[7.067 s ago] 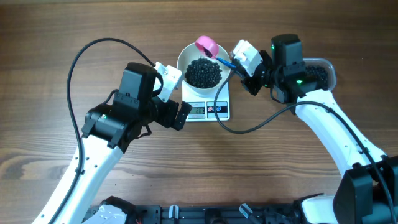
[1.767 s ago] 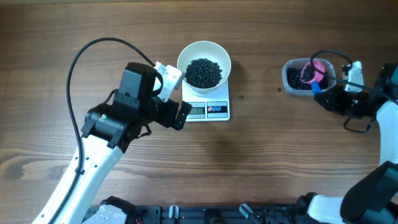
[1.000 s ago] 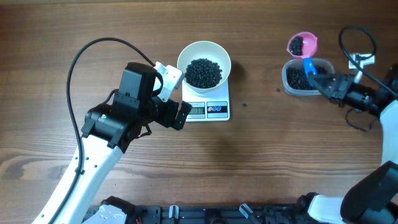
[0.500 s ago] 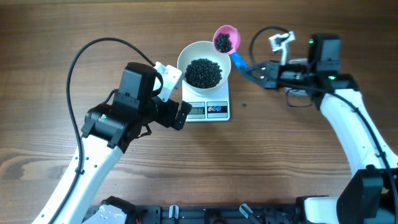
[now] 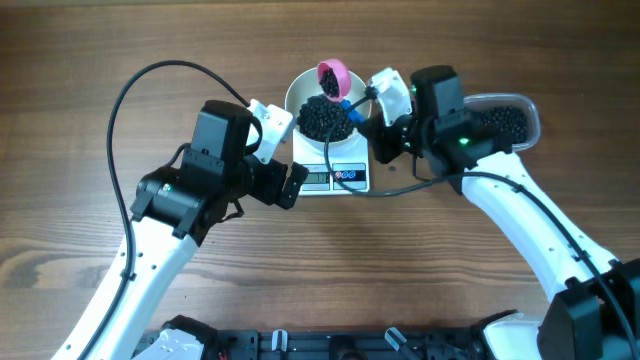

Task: Scoop item into bowl and weigh 150g on scale
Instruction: 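Carry the filled scoop left over the white bowl, then tip the scoop to pour beans into the bowl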

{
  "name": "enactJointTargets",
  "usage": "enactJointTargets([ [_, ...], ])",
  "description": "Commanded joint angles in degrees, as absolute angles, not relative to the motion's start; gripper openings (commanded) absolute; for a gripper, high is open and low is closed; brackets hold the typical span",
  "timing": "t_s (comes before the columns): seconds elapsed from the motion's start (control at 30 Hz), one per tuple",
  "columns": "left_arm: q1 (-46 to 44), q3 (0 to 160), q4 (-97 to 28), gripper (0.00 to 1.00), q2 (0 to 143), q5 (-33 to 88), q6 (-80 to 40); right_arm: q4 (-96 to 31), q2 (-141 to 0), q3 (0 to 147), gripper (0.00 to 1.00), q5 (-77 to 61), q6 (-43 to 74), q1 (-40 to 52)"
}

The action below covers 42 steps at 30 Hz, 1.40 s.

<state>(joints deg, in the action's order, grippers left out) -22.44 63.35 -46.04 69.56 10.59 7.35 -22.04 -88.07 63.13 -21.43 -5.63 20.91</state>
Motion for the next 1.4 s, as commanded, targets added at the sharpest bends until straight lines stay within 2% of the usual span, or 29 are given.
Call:
enactJointTargets([
  [0.0, -22.7, 64.4, -45.9, 1.0, 69.8, 11.5, 7.0, -21.5, -88.2, 63.2, 0.04, -8.3, -13.8, 23.4],
  [0.53, -22.7, 64.4, -46.0, 1.0, 69.8, 11.5, 7.0, -21.5, -88.1, 63.2, 0.04, -5.5, -22.8, 23.9],
  [0.7, -22.7, 64.4, -46.0, 1.0, 69.8, 11.5, 7.0, -21.7, -86.8, 64.0, 0.04, 2.4, -24.8, 26.9],
  [0.97, -22.7, 64.4, -46.0, 1.0, 69.8, 11.5, 7.0, -22.5, -84.8, 64.3, 0.04, 6.2, -27.8, 28.6],
  [1.07, -22.7, 64.4, -46.0, 1.0, 69.8, 11.5, 7.0, -25.3, -84.9, 64.3, 0.04, 2.9, -20.4, 28.6],
  [1.17, -22.7, 64.4, -46.0, 1.0, 69.8, 11.5, 7.0, -27.1, -84.9, 64.3, 0.04, -8.0, -7.4, 28.6],
  [1.3, -22.7, 64.4, -46.0, 1.0, 69.8, 11.5, 7.0, -23.0, -84.8, 64.3, 0.04, -13.6, 9.4, 28.5],
  [1.37, -22.7, 64.4, -46.0, 1.0, 69.8, 11.5, 7.0, -21.2, -83.6, 64.3, 0.04, -13.6, 11.1, 27.7],
])
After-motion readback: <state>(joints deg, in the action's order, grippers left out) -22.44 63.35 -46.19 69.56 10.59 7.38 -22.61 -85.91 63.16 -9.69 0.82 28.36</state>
